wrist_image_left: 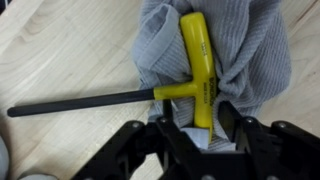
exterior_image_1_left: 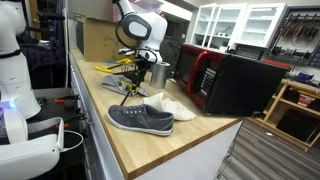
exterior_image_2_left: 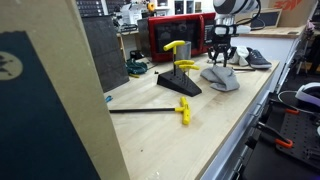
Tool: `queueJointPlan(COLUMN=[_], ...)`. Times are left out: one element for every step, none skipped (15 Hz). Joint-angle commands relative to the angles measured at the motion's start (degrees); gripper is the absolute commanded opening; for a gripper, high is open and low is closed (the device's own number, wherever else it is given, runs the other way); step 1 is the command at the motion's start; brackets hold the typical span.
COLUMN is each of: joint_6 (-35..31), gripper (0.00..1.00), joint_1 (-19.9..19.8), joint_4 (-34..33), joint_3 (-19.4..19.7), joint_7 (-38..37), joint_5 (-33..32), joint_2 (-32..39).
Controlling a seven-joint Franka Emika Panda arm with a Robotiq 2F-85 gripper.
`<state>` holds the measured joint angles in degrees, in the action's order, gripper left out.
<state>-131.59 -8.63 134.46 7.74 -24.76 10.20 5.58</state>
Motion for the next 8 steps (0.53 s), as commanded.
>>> queueJointPlan(joint_6=[2.1,2.2,2.3,2.4,2.6,2.8,3.2,3.6], gripper=[0.63,0.67,0.65,0.65,0.65,0.64,0.65,0.65], joint_1=[-0.3,-0.4,-0.5,-0.6,-0.7,-0.8,-1.0,-1.2], joint_4=[1.2,1.5,1.7,2.1,2.5,2.7,2.9,3.1], joint_3=[0.8,0.9,1.1,1.3,1.5,1.8,2.0,2.2], joint_7=[2.9,3.5,3.6,3.7,3.8,3.8,3.9,4.3], joint_5=[1.7,1.8,1.7,1.7,1.4,1.1,0.9,0.9], joint_2=[-1.9,-2.1,-2.4,-3.1,-3.7,-4.3,-4.8,-5.4])
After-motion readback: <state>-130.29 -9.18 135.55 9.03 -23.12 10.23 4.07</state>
